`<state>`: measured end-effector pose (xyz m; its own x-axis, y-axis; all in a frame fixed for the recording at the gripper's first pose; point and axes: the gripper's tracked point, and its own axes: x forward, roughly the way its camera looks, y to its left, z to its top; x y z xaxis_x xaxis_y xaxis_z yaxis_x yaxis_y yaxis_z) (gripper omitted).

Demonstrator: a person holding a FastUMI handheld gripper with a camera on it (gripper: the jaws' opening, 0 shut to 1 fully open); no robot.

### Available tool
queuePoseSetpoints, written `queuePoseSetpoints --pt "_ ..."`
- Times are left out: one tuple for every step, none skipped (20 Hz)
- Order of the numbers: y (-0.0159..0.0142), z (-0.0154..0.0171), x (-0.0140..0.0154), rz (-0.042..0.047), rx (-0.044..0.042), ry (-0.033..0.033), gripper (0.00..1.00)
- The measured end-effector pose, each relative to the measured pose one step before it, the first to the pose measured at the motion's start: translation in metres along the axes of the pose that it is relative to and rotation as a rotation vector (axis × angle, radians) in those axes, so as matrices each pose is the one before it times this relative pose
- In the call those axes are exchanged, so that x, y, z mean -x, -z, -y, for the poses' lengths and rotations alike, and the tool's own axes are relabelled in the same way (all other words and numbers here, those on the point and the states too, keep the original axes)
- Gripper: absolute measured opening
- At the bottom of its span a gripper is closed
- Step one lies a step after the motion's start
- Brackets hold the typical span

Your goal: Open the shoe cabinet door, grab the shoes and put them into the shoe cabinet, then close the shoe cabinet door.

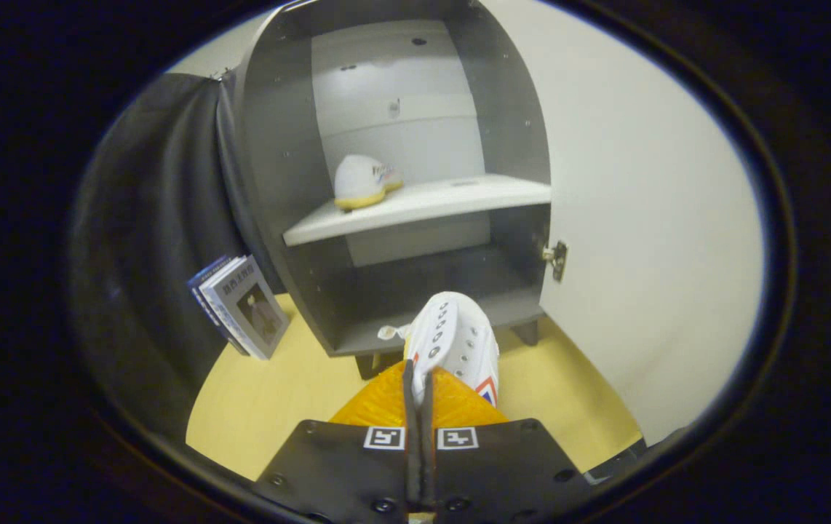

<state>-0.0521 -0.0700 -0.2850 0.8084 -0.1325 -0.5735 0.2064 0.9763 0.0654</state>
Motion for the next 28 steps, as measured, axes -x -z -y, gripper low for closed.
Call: queuePoseSetpoints --pt "-0.01573 -0.00194 0.00692 0.03039 -0.00134 0.00654 0.02" --pt "-0.01481 -0.0002 0.00247 0.02716 0.00079 0.00705 0.02" --pt "-0.01335 -0.0011 0.00293 0.02664 0.00006 0.007 0.02" --pt "-0.0142 -0.00118 0.00274 0.02928 -0.00013 0.00827 0.02" --pt "-0.01388 -0.00127 0.00139 0.02296 0.0007 0.00723 0.02" --pt "-0.01123 -0.00069 0.0015 0.02339 0.00028 0.00917 0.02" --pt "-0.01206 -0.00156 0.00004 0.02232 -0.00174 0.0054 0.02" --pt "-0.01361 -0.00261 -0.00269 0.02472 -0.0033 0.00519 0.02" --pt "-0.00804 -0.00151 -0.00328 0.01361 -0.0011 0.00286 0.02" --pt "-0.0069 -0.00174 -0.00487 0.01439 -0.00233 0.00204 0.02" --pt "-0.00611 -0.00162 -0.00671 0.0103 -0.00039 0.00036 0.02" --pt "-0.00668 -0.00057 -0.00808 0.00742 -0.00087 -0.00063 0.02" --pt "-0.00568 -0.00009 -0.00766 0.00761 0.00056 -0.00096 0.02" --pt "-0.00746 -0.00116 -0.00776 0.00866 0.0008 -0.00191 0.02" --pt "-0.00609 -0.0009 -0.00893 0.00547 0.00388 -0.00197 0.02" --pt "-0.00463 0.0012 -0.00913 0.0054 0.00534 -0.00133 0.02" --pt "-0.00565 0.00152 -0.0105 0.00463 0.00422 -0.0013 0.02" --pt "-0.00239 0.00074 -0.01191 0.00033 0.00049 -0.00133 0.02" --pt "-0.00412 0.00171 -0.01096 0.00137 -0.00047 0.00034 0.02" --pt "-0.00429 0.00154 -0.01465 -0.00172 0.00043 -0.00081 0.02" --pt "-0.0031 0.00149 -0.01391 -0.00188 -0.00029 0.00038 0.02" --pt "-0.00244 0.0016 -0.0139 -0.00589 0.00029 -0.00052 0.02" --pt "-0.00132 0.00036 -0.01342 -0.00791 0.00212 -0.00192 0.02" --pt "-0.00187 0.00068 -0.01374 -0.00622 0.00383 -0.00167 0.02" --pt "-0.00063 0.0 -0.01403 -0.0077 0.00615 -0.00168 0.02" --pt "0.00044 0.00107 -0.0126 -0.00929 0.0068 -0.00058 0.02" --pt "0.00258 0.00042 -0.01283 -0.01389 0.00896 0.00037 0.02" --pt "0.00224 -0.0002 -0.01195 -0.01627 0.01053 0.00029 0.02"
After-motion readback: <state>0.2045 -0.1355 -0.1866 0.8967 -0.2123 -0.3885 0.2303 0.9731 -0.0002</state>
